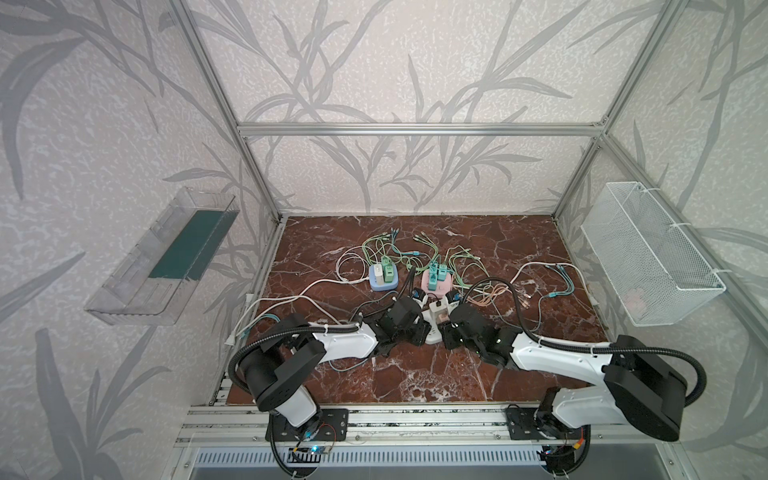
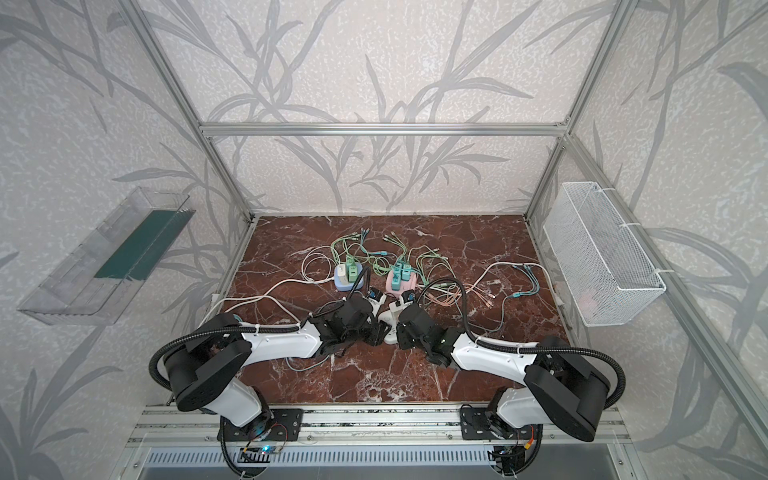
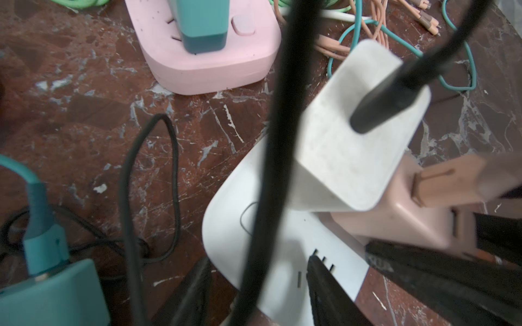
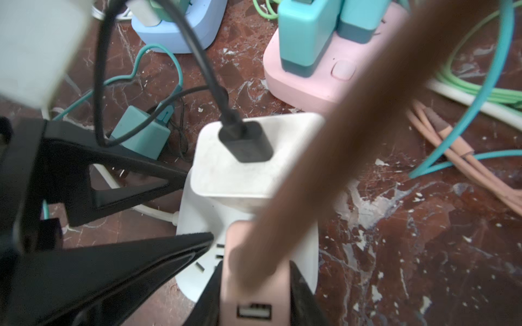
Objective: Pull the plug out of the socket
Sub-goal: 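Pull the pink charger out with the right gripper while the left steadies the strip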
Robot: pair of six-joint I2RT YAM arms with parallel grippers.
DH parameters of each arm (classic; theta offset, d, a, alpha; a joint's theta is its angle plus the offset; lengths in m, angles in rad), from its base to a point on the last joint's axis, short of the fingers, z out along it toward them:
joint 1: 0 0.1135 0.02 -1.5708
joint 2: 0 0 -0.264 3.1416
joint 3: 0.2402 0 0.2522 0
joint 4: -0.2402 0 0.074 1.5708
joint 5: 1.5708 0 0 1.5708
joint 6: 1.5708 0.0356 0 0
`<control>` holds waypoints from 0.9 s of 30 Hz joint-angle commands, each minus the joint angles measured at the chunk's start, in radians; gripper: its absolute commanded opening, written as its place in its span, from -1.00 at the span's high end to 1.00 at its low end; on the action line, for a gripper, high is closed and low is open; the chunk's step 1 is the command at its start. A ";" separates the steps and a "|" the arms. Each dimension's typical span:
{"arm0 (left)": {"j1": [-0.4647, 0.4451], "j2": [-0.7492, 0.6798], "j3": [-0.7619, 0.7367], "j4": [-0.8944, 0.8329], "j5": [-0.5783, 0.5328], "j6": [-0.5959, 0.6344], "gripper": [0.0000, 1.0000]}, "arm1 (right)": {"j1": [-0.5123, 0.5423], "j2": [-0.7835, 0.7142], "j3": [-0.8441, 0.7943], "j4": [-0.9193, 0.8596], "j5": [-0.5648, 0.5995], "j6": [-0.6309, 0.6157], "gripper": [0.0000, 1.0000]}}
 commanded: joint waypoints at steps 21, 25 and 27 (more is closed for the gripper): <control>-0.004 0.077 0.113 -0.179 -0.033 -0.045 -0.05 | 0.006 -0.021 0.074 -0.068 -0.006 -0.008 0.84; -0.004 0.086 0.114 -0.198 -0.043 -0.050 -0.05 | 0.005 -0.035 0.079 -0.082 0.003 -0.009 0.85; -0.004 0.092 0.120 -0.210 -0.045 -0.052 -0.04 | 0.006 -0.049 0.077 -0.087 0.007 -0.008 0.87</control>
